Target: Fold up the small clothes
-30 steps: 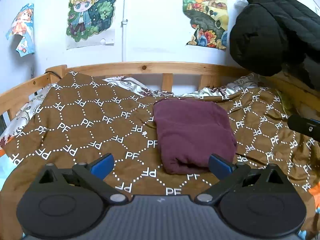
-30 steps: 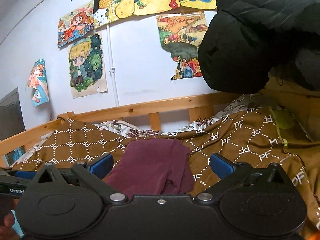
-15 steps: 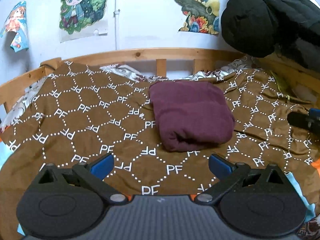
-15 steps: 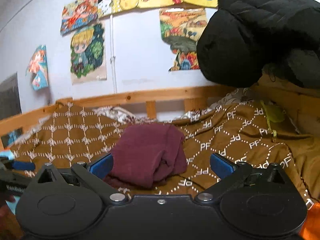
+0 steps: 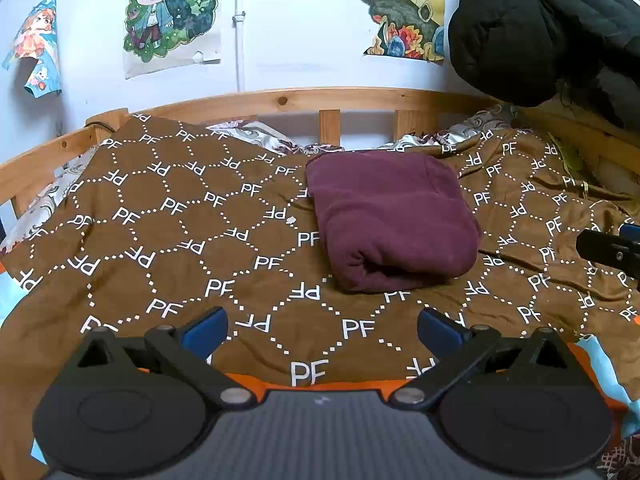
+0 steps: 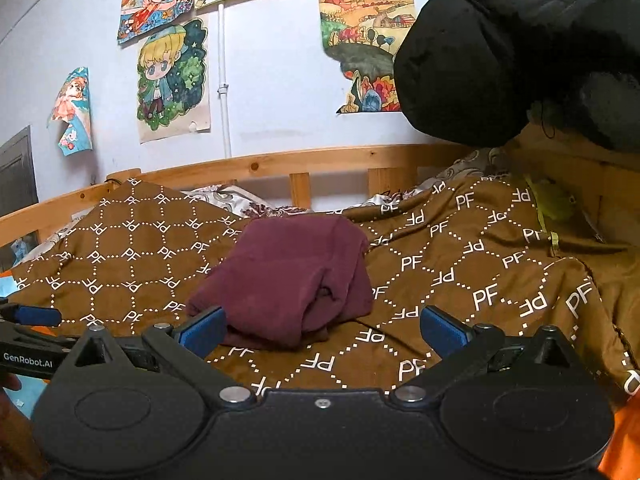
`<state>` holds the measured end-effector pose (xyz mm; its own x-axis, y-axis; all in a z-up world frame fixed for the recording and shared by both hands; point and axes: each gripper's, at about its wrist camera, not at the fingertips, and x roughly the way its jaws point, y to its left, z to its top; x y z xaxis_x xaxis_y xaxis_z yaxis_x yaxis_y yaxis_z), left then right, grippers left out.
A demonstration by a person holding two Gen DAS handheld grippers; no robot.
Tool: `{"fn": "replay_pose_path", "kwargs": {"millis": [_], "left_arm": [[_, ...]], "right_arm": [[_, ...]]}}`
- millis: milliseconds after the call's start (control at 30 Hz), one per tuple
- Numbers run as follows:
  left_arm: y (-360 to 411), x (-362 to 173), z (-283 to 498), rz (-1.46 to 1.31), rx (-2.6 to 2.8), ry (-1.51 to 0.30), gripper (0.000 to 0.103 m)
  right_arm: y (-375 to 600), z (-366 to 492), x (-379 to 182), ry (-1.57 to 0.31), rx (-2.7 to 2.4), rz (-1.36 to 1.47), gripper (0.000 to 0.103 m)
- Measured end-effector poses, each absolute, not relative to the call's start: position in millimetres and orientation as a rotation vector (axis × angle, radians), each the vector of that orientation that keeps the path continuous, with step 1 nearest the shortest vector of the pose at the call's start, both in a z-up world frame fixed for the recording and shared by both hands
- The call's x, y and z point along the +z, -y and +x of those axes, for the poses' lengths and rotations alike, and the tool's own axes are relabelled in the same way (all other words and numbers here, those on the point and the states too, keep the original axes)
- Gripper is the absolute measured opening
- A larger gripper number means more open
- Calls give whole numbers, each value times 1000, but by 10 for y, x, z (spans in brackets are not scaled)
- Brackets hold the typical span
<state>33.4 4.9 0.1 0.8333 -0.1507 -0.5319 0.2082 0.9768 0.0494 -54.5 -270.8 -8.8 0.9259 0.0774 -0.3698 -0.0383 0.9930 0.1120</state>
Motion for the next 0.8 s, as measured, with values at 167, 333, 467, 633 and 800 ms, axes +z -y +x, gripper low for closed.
{"fn": "replay_pose_path", "kwargs": {"millis": [167, 333, 467, 633, 800], "left_arm": [[-52, 9, 327, 103, -191, -553, 102], [-56, 10, 327, 103, -190, -554, 102], [-58, 13, 328, 103, -190, -554, 102], [-62, 13, 329, 103, -191, -554, 102], [-62, 12, 328, 103, -191, -553, 102]], "right_arm": [[2710, -548, -79, -379, 56, 104, 103], [2710, -549, -78, -379, 55, 104, 103], [2710, -550, -78, -381, 53, 103, 103], [2716, -549, -78, -380, 52, 104, 103], [2724, -547, -77, -380, 54, 104, 103]]}}
